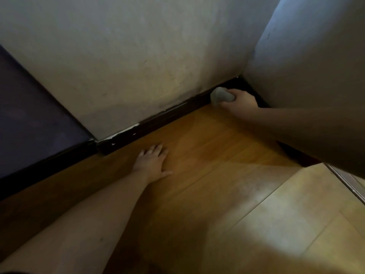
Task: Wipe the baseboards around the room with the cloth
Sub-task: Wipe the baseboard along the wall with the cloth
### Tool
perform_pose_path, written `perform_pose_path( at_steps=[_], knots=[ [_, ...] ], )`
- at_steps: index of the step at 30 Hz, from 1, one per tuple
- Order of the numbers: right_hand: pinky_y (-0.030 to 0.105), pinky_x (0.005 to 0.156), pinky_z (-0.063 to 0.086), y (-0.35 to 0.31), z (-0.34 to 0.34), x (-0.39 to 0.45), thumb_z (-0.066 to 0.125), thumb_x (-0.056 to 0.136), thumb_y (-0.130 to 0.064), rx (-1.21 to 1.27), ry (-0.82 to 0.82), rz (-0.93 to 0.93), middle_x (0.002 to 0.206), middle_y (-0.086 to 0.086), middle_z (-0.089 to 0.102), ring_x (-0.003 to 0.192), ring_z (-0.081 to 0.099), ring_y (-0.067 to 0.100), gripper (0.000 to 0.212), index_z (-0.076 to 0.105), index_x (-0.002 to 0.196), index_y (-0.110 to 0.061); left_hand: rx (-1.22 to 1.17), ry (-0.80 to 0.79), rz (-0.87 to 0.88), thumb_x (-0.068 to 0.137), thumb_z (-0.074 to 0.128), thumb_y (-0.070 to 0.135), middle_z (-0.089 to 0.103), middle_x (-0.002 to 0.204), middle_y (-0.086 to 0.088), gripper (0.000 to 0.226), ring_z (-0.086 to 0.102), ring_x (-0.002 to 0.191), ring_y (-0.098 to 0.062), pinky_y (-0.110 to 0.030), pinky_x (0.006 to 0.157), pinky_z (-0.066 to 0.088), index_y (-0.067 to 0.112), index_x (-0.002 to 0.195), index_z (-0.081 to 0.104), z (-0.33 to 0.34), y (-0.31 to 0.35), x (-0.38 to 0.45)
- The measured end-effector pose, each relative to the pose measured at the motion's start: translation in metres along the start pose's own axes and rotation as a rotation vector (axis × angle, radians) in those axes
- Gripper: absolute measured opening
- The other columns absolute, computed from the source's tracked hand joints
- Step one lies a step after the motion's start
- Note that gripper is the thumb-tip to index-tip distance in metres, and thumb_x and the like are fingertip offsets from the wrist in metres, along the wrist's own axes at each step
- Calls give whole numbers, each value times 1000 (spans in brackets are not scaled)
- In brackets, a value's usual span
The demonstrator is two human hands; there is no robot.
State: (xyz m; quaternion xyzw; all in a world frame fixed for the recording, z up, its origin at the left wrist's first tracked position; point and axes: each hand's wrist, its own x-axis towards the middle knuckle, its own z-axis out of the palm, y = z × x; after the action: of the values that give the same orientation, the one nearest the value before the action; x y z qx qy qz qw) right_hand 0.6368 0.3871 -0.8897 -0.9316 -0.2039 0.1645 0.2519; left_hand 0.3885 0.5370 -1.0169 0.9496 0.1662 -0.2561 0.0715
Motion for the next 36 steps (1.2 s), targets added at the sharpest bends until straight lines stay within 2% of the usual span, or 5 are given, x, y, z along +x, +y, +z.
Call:
perform_pose_path(
  at_steps=[7, 11, 21, 25, 36],
  knots=[
    [37, 106, 40, -4, 93, -16, 60, 95, -28, 461, 104, 328, 145, 10, 49, 131, 48, 32, 58, 40, 149, -24, 87, 61, 6, 91, 30, 76, -13, 165, -2, 94, -12, 151, -22, -41, 120, -10, 22, 158, -7, 22, -35, -29],
    [39, 106, 41, 17, 133, -27, 59, 96, -26, 614, 187, 410, 142, 11, 51, 131, 49, 33, 57, 39, 149, -23, -53, 33, -23, 94, 28, 71, -23, 163, 3, 90, -16, 150, -14, -37, 120, -5, 22, 157, -13, 43, -38, -41],
    [34, 107, 40, 30, 146, 6, 64, 92, -29, 479, 229, 210, 143, 8, 52, 130, 50, 28, 58, 45, 146, -22, -126, 262, -48, 96, 3, 61, -12, 165, 2, 76, -14, 149, -9, -39, 122, -7, 18, 157, -8, 87, -28, -45],
    [28, 103, 37, 33, 148, 22, 62, 94, -28, 442, 227, 162, 144, 7, 51, 131, 49, 28, 56, 44, 147, -21, -130, 358, -57, 98, 12, 54, 3, 166, 1, 71, 2, 151, -11, -39, 122, 0, 16, 158, 12, 93, -25, -45],
    [33, 115, 33, -12, 193, -9, 61, 95, -24, 360, 57, 12, 151, 9, 43, 136, 43, 26, 58, 41, 149, -15, -120, 371, -80, 100, 26, 48, 17, 164, -2, 67, 15, 150, -15, -39, 120, 6, 14, 157, 18, 97, -28, -40]
  ],
)
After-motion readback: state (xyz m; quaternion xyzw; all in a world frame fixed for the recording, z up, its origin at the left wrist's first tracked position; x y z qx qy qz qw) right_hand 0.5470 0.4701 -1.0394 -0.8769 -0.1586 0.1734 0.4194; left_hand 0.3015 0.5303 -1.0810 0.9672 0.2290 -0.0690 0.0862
